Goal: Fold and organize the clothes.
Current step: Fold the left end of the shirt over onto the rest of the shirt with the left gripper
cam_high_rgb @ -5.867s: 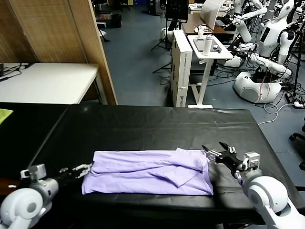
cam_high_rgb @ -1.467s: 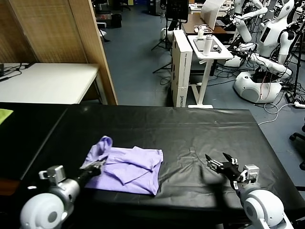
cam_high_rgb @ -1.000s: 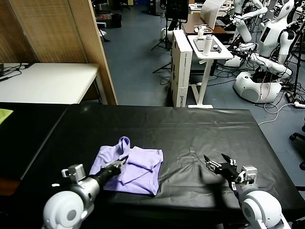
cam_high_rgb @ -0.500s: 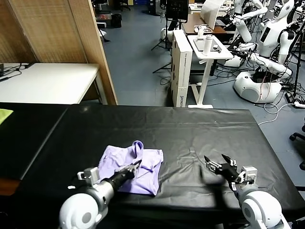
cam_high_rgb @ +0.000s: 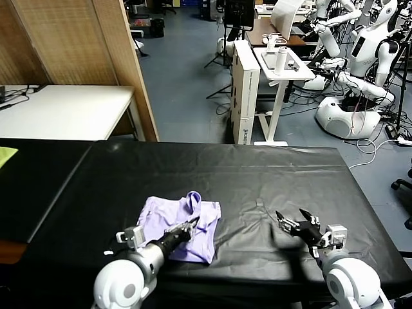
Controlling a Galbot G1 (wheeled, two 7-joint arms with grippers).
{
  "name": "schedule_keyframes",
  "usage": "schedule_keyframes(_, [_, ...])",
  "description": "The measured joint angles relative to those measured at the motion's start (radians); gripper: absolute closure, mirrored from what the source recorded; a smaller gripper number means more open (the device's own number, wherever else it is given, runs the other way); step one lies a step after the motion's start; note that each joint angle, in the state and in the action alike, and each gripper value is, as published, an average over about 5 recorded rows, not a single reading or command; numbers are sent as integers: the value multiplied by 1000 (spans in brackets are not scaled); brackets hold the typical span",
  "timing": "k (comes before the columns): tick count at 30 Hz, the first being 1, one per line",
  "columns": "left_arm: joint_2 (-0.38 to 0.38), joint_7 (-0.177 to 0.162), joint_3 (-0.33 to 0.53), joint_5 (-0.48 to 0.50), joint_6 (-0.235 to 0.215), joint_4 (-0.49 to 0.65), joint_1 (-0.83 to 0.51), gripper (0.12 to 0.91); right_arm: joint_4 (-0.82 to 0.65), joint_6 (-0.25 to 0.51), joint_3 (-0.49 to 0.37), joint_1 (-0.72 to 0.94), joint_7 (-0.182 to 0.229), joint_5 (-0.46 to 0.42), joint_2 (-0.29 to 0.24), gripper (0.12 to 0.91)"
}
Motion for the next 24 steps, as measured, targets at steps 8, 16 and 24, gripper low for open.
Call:
schedule_keyframes(8, [-21, 5, 14, 25, 0, 26, 0, 844, -1, 0, -6, 1, -2, -3, 3, 118])
schedule_keyframes(16, [-31, 14, 11, 37, 0, 17, 4, 715, 4, 1, -19, -4, -26, -6, -6, 118])
schedule_keyframes(24, [-52, 2, -17, -30, 0, -33, 17, 239, 24, 18, -56, -10, -78, -9, -36, 118])
